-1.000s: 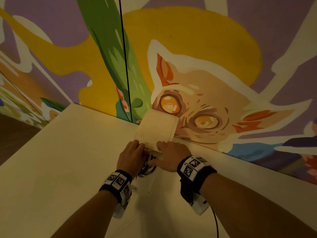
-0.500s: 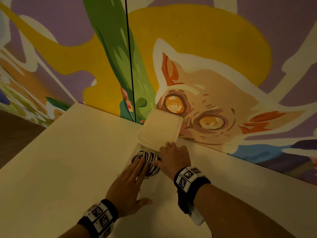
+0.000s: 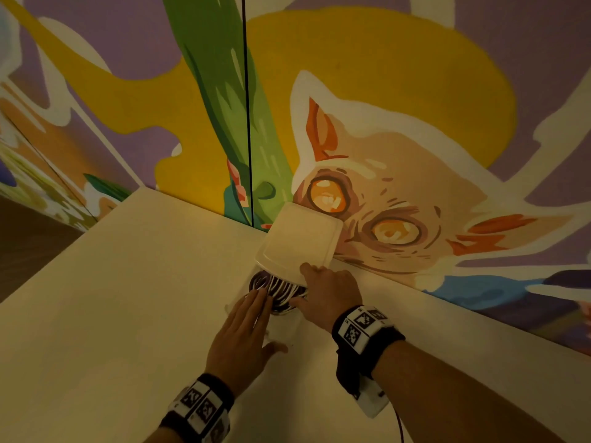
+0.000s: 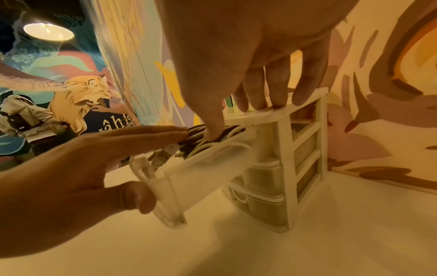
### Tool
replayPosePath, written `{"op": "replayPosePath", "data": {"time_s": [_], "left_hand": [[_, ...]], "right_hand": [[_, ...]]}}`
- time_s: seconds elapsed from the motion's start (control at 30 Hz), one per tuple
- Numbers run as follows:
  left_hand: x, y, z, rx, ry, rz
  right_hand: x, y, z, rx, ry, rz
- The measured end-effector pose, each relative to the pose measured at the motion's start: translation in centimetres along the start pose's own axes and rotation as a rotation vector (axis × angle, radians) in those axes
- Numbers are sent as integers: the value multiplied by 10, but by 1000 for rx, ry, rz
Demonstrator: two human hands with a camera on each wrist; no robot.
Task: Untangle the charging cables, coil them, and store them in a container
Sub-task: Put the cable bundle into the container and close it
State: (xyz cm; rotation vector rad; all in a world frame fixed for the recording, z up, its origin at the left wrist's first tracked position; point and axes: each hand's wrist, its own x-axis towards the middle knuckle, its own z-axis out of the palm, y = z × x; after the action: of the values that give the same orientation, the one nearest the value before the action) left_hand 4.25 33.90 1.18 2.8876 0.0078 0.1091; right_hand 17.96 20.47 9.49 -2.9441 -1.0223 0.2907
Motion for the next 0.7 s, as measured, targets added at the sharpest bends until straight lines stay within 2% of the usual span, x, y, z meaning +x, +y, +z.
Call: {"op": "replayPosePath", "data": {"time_s": [0.17, 0.27, 0.43, 0.5, 0.7], "left_hand": [[12, 0, -1, 30, -34, -29], [11, 2, -4, 29, -74, -60], [5, 12, -9, -172, 34, -141], [3, 14, -10, -200, 79, -143], [1, 15, -9, -117, 7, -166]], "right_hand": [[4, 0, -7, -33, 1, -26], [5, 7, -13, 76, -77, 7], [8, 31, -22, 269, -177, 85], [8, 31, -23, 249, -170, 79], [4, 16, -17, 93, -82, 53]]}}
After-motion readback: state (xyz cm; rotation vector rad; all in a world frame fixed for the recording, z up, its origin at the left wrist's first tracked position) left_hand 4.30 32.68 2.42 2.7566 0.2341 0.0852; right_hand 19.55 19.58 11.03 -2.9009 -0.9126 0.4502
